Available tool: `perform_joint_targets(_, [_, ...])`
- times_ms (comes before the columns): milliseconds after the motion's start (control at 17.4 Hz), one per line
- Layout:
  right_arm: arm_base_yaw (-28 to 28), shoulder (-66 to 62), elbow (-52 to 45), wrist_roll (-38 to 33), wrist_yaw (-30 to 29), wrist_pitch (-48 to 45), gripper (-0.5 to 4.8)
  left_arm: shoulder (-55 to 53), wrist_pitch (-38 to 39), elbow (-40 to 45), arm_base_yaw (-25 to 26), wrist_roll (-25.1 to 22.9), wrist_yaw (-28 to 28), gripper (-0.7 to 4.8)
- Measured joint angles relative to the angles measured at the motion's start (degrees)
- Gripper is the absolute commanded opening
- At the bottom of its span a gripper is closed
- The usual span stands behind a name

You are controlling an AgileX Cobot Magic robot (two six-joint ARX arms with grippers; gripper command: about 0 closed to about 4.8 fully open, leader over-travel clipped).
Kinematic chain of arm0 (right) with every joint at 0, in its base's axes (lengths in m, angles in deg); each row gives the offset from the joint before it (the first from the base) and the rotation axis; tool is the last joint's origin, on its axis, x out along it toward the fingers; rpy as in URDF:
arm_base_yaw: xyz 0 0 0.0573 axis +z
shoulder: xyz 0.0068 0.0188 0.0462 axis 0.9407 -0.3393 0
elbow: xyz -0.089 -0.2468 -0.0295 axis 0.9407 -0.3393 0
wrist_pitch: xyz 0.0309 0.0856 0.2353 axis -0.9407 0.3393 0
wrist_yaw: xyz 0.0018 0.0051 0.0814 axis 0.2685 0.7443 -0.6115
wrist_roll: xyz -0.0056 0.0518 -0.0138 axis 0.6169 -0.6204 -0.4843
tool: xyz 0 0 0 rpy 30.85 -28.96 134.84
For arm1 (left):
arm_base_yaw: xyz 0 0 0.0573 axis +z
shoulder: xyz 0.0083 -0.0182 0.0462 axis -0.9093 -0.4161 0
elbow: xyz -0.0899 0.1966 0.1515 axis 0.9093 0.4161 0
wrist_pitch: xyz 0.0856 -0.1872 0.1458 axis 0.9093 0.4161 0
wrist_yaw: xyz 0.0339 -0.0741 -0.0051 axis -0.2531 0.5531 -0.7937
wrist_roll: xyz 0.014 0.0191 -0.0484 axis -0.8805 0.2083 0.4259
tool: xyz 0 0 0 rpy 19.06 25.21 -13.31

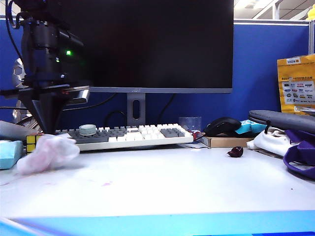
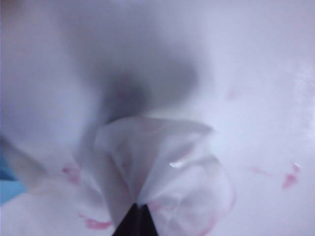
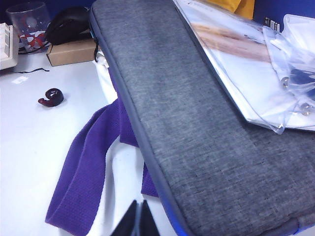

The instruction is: Use the wet wipes on the table to wipe the cherry juice off the table, then put the wipes back on the table.

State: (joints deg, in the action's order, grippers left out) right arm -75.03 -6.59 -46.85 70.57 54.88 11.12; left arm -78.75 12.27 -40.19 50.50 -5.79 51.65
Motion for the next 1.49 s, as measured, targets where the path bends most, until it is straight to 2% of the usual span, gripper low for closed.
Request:
perform_joint_targets(172, [0.0, 0.0, 0.0, 0.0, 0.0, 0.0, 0.0, -0.09, 0.61, 0.31, -0.09, 0.02, 0.42, -0.06])
perform_joint_targets(573, [0.02, 0.0, 0.0, 0.0, 0.0, 0.0, 0.0, -5.68, -3.63, 0.39, 0.07, 0.02, 0.39, -0.06])
perform_joint_targets(917, [0.02, 0.0, 0.0, 0.0, 0.0, 0.0, 0.0, -5.88, -8.37, 3.04, 0.09, 0.02, 0.39, -0.06])
perform_joint_targets(1032, [0.02, 0.0, 0.0, 0.0, 0.0, 0.0, 0.0, -0.87, -8.74, 5.27, 0.09, 0.02, 0.39, -0.06])
perform_joint_targets(1490, [0.02, 0.0, 0.0, 0.0, 0.0, 0.0, 0.0, 19.58, -9.33, 5.31, 0.09, 2.47, 0.39, -0.06])
